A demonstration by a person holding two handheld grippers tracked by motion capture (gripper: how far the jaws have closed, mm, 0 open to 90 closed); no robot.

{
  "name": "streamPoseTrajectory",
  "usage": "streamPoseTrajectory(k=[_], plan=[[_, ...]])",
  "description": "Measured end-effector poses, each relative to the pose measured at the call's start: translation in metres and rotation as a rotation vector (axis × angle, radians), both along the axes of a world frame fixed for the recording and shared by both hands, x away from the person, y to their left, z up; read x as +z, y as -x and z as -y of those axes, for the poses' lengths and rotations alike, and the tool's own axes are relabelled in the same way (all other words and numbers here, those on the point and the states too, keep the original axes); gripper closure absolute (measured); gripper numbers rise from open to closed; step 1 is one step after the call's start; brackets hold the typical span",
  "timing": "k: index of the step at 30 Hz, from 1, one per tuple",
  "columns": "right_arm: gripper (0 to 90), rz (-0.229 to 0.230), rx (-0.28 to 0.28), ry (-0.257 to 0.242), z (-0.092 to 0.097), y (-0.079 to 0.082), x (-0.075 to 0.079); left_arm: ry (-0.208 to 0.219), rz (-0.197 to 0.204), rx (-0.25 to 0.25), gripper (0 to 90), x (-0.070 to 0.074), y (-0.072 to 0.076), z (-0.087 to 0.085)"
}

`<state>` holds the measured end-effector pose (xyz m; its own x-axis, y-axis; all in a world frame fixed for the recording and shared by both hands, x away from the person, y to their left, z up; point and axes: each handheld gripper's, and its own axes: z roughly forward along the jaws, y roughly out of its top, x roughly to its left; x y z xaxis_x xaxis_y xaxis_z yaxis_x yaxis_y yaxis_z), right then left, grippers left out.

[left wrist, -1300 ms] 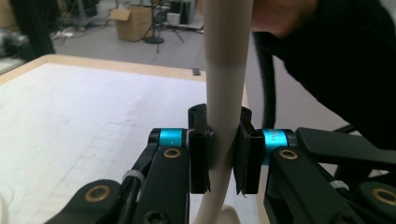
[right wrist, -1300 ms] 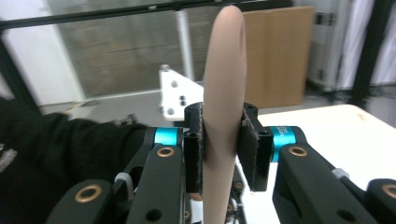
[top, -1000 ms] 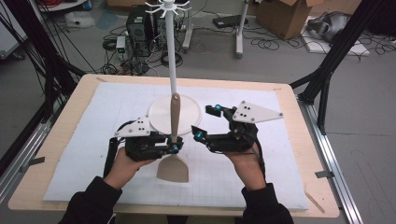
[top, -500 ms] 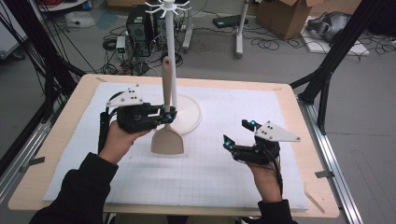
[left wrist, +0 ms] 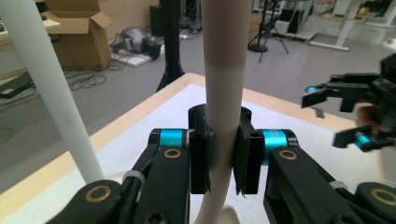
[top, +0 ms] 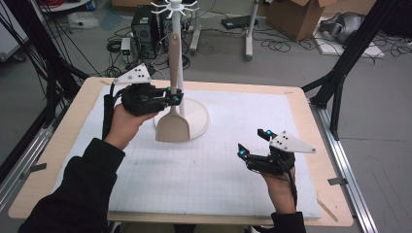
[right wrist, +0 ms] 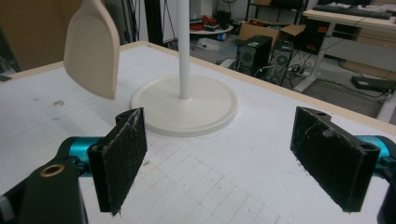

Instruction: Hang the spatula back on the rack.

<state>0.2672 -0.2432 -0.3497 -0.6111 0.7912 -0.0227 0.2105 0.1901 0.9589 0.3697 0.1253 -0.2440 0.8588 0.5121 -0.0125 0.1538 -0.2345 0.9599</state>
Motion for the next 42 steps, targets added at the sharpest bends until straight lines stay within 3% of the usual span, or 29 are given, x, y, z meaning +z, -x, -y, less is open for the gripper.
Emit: streamPoseTrajectory(k=[5, 10, 13, 36, 42], plan=[[17.8, -0.009, -0.008, -0.01, 0.004, 0.0, 0.0, -0.024, -0.009, 0.025, 78.4, 0.012, -0.015, 0.009], [17.8, -0.001, -0.01, -0.01, 0.007, 0.001, 0.001, -0.054, -0.026, 0.055, 78.4, 0.014, -0.029, 0.017], [17.8, -0.002, -0.012, -0.016, 0.01, 0.002, 0.0, -0.051, -0.03, 0.07, 78.4, 0.014, -0.035, 0.018], [18.0, -0.012, -0.007, -0.009, 0.009, 0.002, -0.002, -0.064, -0.057, 0.143, 78.3, 0.013, -0.05, 0.02], [18.1, -0.018, -0.002, -0.009, 0.008, 0.003, -0.002, -0.063, -0.089, 0.157, 78.3, 0.011, -0.055, 0.018]])
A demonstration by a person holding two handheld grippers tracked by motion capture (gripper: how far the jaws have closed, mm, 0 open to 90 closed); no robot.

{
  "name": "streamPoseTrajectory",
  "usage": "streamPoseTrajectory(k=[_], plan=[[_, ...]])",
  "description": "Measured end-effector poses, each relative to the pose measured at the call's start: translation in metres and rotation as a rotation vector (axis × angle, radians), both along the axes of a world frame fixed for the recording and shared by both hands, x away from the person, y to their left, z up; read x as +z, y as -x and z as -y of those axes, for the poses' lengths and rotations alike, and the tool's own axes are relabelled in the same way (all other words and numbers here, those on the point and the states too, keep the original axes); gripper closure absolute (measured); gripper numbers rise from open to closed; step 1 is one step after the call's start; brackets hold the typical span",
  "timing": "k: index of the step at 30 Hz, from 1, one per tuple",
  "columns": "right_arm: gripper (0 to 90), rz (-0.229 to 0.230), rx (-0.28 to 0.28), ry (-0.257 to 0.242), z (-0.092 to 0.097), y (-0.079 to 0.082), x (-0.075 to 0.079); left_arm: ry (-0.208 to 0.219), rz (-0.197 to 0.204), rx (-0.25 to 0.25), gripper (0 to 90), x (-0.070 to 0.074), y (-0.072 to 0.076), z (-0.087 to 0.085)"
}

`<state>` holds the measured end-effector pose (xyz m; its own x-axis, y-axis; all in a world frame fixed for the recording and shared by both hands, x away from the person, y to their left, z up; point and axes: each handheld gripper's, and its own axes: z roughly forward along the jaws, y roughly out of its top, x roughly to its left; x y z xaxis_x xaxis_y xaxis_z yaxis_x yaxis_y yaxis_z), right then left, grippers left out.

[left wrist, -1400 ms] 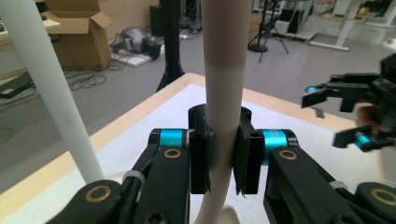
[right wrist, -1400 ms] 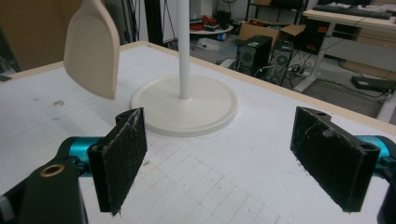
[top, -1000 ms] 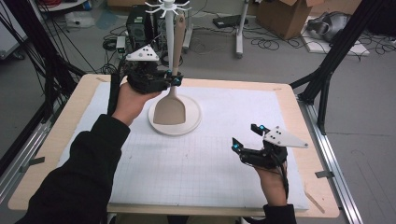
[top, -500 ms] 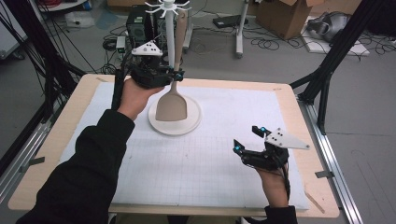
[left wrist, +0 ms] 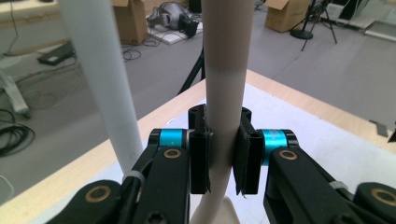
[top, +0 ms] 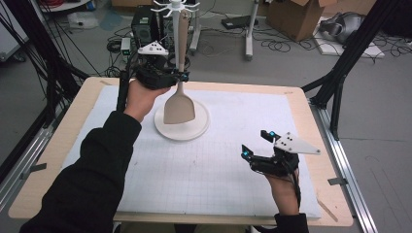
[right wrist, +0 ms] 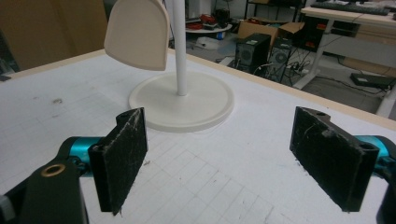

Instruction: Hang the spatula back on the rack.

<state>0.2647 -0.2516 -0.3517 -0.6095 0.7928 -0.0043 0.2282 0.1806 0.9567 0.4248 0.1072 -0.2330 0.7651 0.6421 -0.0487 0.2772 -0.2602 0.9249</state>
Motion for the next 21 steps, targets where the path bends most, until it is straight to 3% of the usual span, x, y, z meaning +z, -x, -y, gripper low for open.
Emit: streamPoseTrajectory(k=[3, 7, 8, 10, 13, 19, 21], plan=[[18.2, 0.003, -0.002, -0.002, 0.001, 0.0, 0.0, -0.011, 0.012, 0.006, 78.3, -0.003, 0.001, -0.001], [18.1, -0.001, -0.002, -0.004, 0.001, -0.001, -0.002, 0.019, 0.029, -0.002, 77.8, -0.008, 0.004, -0.005], [18.2, -0.003, -0.001, -0.005, 0.001, -0.001, -0.003, 0.038, 0.033, -0.007, 76.0, -0.01, 0.005, -0.007], [18.1, 0.0, -0.001, -0.006, 0.001, -0.001, -0.005, 0.045, 0.021, -0.007, 63.7, -0.013, 0.006, -0.011], [18.1, -0.011, -0.007, -0.005, 0.001, -0.003, -0.008, 0.062, 0.042, -0.013, 57.7, -0.019, 0.014, -0.021], [18.1, -0.035, -0.007, -0.024, 0.002, -0.006, -0.015, 0.157, 0.109, -0.05, 41.1, -0.053, 0.042, -0.049], [18.1, -0.045, -0.007, -0.016, 0.001, -0.008, -0.019, 0.187, 0.098, -0.074, 37.8, -0.067, 0.051, -0.059]])
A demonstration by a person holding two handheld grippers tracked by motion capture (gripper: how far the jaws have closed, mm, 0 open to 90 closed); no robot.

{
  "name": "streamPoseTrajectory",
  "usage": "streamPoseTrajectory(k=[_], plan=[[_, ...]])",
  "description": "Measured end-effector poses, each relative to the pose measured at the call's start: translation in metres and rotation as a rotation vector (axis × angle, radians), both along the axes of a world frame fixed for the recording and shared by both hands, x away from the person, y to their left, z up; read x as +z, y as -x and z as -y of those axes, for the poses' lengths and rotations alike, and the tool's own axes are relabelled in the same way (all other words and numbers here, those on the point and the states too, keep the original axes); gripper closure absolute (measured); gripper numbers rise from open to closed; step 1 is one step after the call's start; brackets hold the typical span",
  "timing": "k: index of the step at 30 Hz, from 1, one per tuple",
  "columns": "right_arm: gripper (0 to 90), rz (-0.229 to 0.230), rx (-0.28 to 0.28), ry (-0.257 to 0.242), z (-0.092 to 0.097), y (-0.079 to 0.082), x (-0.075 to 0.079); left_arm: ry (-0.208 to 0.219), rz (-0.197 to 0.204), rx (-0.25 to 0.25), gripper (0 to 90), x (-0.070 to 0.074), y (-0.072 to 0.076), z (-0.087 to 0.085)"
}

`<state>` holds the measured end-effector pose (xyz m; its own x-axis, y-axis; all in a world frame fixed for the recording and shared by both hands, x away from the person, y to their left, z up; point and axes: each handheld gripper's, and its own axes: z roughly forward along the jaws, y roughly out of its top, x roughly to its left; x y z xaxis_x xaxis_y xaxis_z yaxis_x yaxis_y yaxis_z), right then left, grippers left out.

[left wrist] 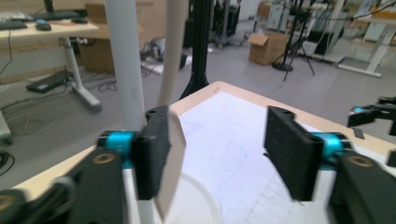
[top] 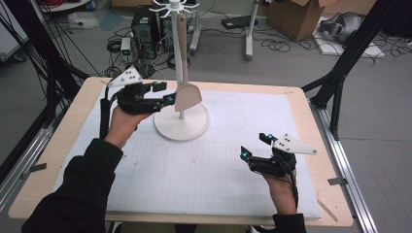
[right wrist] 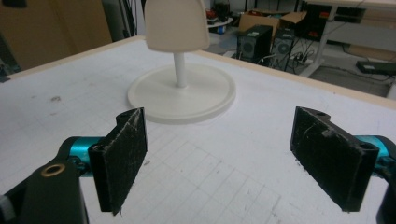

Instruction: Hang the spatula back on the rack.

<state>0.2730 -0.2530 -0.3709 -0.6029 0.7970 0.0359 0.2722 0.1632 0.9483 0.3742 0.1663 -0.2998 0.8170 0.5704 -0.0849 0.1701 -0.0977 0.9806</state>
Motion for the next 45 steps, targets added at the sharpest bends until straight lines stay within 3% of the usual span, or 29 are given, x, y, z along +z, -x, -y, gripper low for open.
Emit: streamPoseTrajectory(k=[8, 14, 17, 19, 25, 29, 32, 37, 45], plan=[[18.1, -0.043, -0.005, 0.028, -0.001, -0.006, -0.018, 0.029, -0.005, 0.011, 15.2, -0.057, 0.028, -0.041], [17.3, -0.043, -0.009, 0.059, 0.0, -0.006, -0.032, 0.056, 0.011, 0.062, 15.4, -0.095, 0.048, -0.068], [16.9, -0.045, -0.01, 0.064, 0.002, -0.006, -0.04, 0.015, 0.026, 0.09, 15.5, -0.109, 0.056, -0.075], [16.9, -0.053, -0.018, 0.065, 0.004, -0.005, -0.044, 0.017, 0.024, 0.085, 15.7, -0.116, 0.06, -0.078], [16.8, -0.055, -0.037, 0.058, 0.009, -0.002, -0.052, 0.063, -0.049, 0.064, 15.7, -0.13, 0.065, -0.083], [16.5, -0.048, -0.04, 0.055, 0.011, 0.0, -0.056, 0.074, -0.036, 0.074, 16.1, -0.134, 0.068, -0.084], [16.5, -0.056, -0.055, 0.049, 0.013, 0.002, -0.058, 0.039, -0.021, 0.08, 18.1, -0.135, 0.071, -0.083], [16.5, -0.046, -0.068, 0.029, 0.013, 0.009, -0.059, 0.033, -0.026, 0.086, 18.8, -0.137, 0.074, -0.084], [16.5, -0.043, -0.075, 0.038, 0.013, 0.012, -0.057, 0.036, -0.025, 0.079, 20.4, -0.139, 0.075, -0.083]])
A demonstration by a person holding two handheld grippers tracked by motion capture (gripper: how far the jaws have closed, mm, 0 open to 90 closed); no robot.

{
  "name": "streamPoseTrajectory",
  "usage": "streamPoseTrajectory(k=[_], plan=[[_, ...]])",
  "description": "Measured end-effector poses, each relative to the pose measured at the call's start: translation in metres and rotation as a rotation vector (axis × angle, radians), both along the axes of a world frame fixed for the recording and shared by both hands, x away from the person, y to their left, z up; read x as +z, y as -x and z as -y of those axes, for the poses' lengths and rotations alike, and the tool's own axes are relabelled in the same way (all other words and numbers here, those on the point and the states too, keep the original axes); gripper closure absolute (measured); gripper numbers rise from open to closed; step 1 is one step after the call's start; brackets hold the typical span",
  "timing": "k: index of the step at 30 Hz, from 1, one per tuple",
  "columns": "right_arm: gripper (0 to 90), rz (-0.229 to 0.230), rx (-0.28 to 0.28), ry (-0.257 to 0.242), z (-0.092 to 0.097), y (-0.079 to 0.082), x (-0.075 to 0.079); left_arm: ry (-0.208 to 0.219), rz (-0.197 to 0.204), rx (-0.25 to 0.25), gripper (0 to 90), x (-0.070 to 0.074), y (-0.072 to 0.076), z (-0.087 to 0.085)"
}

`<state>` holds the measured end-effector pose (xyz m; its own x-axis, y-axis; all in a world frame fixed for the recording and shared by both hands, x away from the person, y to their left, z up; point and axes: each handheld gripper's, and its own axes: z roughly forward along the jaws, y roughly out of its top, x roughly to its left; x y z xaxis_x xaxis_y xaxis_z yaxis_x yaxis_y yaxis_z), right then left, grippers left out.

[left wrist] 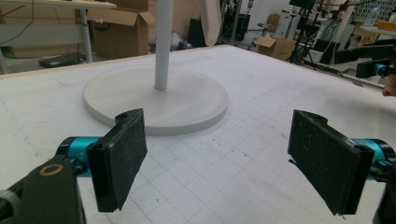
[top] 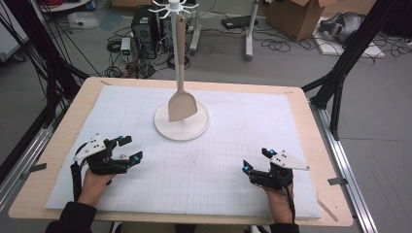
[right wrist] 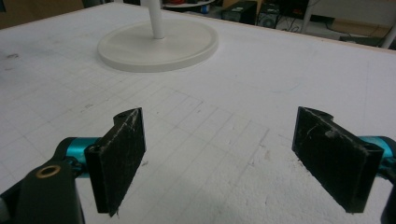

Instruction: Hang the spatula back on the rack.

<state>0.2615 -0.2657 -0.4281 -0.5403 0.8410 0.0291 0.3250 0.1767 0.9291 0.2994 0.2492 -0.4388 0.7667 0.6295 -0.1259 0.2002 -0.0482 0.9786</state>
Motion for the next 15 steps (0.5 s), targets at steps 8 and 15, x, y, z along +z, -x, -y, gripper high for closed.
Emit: streamPoseTrajectory(k=[8, 15], plan=[[16.5, 0.009, -0.009, 0.002, 0.0039, 0.0029, 0.0005, 0.001, -0.008, -0.008, 21.3, -0.0028, -0.0003, 0.0032], [16.5, 0.012, -0.029, -0.007, 0.0096, 0.0037, -0.0003, 0.002, -0.012, 0.004, 21.8, -0.0053, -0.0003, 0.0014]])
